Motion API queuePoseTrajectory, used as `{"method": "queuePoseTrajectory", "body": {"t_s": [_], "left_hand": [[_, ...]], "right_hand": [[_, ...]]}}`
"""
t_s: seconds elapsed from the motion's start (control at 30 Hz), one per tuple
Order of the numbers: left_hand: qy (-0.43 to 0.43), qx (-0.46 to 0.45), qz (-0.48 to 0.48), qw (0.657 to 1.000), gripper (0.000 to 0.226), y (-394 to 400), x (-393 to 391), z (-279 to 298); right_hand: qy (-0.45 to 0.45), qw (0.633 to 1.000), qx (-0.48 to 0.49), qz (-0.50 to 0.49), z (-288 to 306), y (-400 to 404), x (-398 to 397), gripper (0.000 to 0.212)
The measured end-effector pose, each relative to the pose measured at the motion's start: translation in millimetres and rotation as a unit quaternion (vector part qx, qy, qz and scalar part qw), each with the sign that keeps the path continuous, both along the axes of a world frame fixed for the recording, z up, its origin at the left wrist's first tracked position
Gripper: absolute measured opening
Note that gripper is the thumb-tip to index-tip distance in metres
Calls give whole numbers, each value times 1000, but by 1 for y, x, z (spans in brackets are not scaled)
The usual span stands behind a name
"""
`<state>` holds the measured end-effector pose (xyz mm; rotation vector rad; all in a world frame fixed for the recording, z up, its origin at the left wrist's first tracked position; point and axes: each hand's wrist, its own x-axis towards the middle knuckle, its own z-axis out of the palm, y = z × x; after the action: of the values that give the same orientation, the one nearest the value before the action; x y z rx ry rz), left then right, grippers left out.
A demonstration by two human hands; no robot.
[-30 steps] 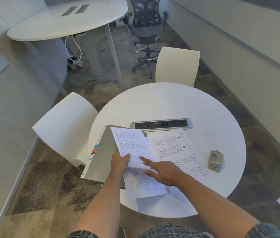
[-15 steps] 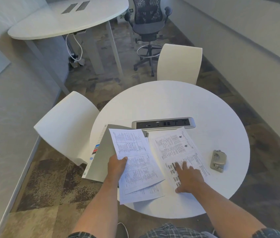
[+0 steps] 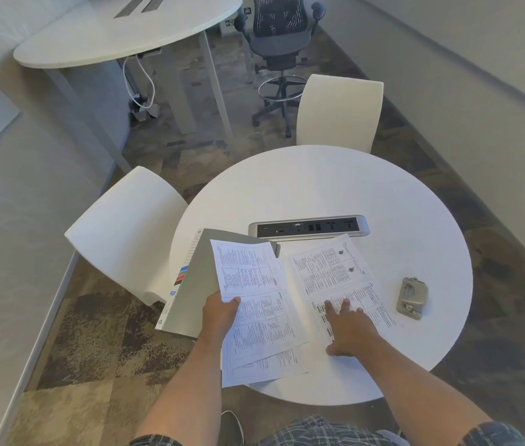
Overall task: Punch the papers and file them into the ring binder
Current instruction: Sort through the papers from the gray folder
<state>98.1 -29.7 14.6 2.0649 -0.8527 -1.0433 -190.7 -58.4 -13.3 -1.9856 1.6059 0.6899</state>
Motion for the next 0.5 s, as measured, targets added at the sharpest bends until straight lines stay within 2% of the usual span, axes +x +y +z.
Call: {"method": "queuePoseTrajectory", "body": {"t_s": [0.13,0.33,0.5], "left_hand": [[3,1,-5,1000,17,-1,-3,1],[4,10,-13,1000,23,0,-7,2],[3,17,-15,1000,26,3,-9,0]], "right_hand": [[-5,1000,-1,12,-1,3,-3,135],[-18,1000,2,5,-3,1,-2,124],[-2,999,5,46,8,9,-3,137]]}}
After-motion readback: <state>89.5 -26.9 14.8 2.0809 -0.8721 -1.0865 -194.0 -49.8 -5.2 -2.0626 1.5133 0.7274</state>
